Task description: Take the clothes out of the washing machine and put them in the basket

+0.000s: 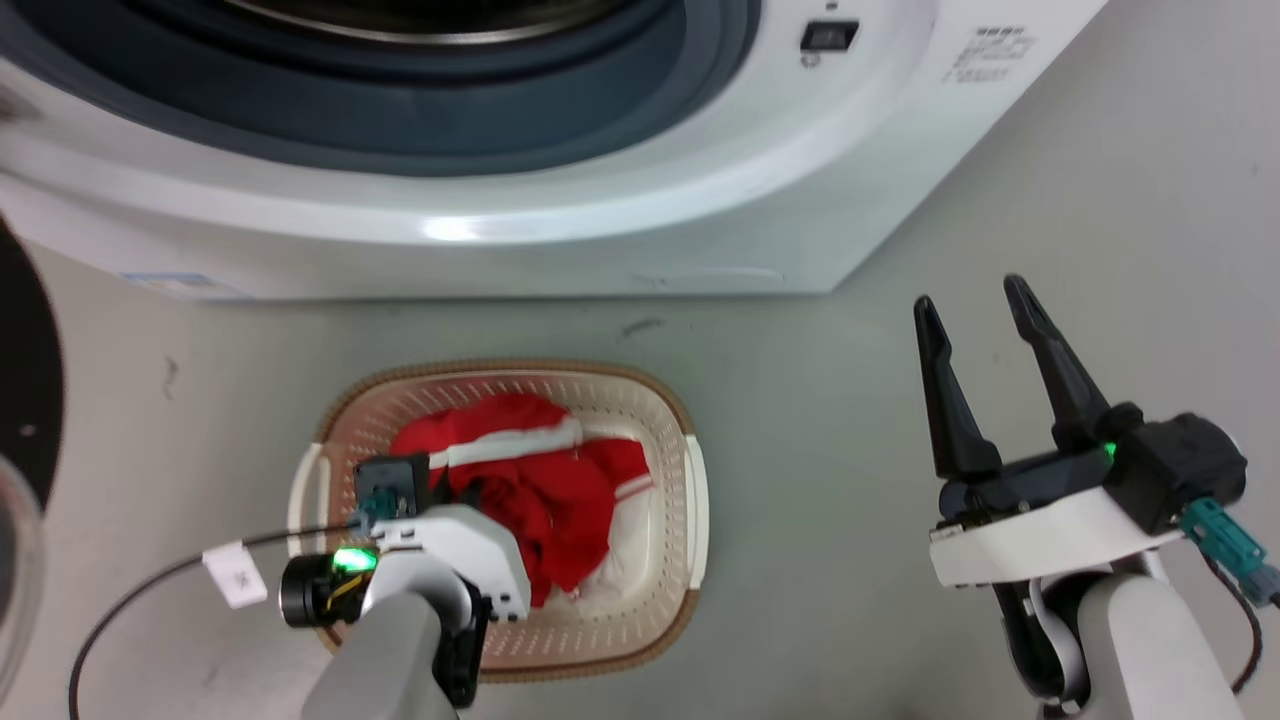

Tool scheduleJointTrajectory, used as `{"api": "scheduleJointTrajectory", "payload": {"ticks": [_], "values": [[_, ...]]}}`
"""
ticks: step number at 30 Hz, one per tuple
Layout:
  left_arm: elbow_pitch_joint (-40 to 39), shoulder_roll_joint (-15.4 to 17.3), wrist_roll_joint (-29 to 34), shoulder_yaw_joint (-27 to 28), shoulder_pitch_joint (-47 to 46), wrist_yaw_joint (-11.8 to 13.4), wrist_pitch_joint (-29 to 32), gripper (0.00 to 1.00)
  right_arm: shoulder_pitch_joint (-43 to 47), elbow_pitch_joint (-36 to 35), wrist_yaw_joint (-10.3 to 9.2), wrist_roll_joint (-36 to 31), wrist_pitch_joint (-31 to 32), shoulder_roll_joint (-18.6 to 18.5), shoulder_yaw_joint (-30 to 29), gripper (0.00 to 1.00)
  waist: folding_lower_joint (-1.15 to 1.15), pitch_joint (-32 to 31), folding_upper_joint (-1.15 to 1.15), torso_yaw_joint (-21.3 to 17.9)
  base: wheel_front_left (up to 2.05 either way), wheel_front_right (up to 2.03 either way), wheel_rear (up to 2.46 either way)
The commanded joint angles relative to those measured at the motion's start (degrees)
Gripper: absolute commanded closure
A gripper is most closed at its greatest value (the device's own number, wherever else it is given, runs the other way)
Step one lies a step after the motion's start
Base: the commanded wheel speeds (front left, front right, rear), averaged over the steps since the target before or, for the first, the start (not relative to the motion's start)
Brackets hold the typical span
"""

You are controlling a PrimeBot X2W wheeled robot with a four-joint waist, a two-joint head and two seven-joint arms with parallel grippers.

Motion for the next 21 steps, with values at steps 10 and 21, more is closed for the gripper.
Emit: {"api": "scheduleJointTrajectory", "payload": {"ticks": [10,21], "values": [[18.48,0.78,-0.92,1.03,-12.81,0.34,-1.07,1.0,-5.16,2.02,-0.02,0.65,-2.08,0.08,0.84,0.0,-0.01,9.87,0.0,-4.32,0.0,0.0,0.0],[27.31,1.81,-2.95,2.4,-19.14,1.99,-0.88,1.0,-8.34,3.65,-0.02,1.02,-3.56,0.08,2.38,0.0,-0.01,14.87,0.0,-5.49,0.0,0.0,0.0]]}}
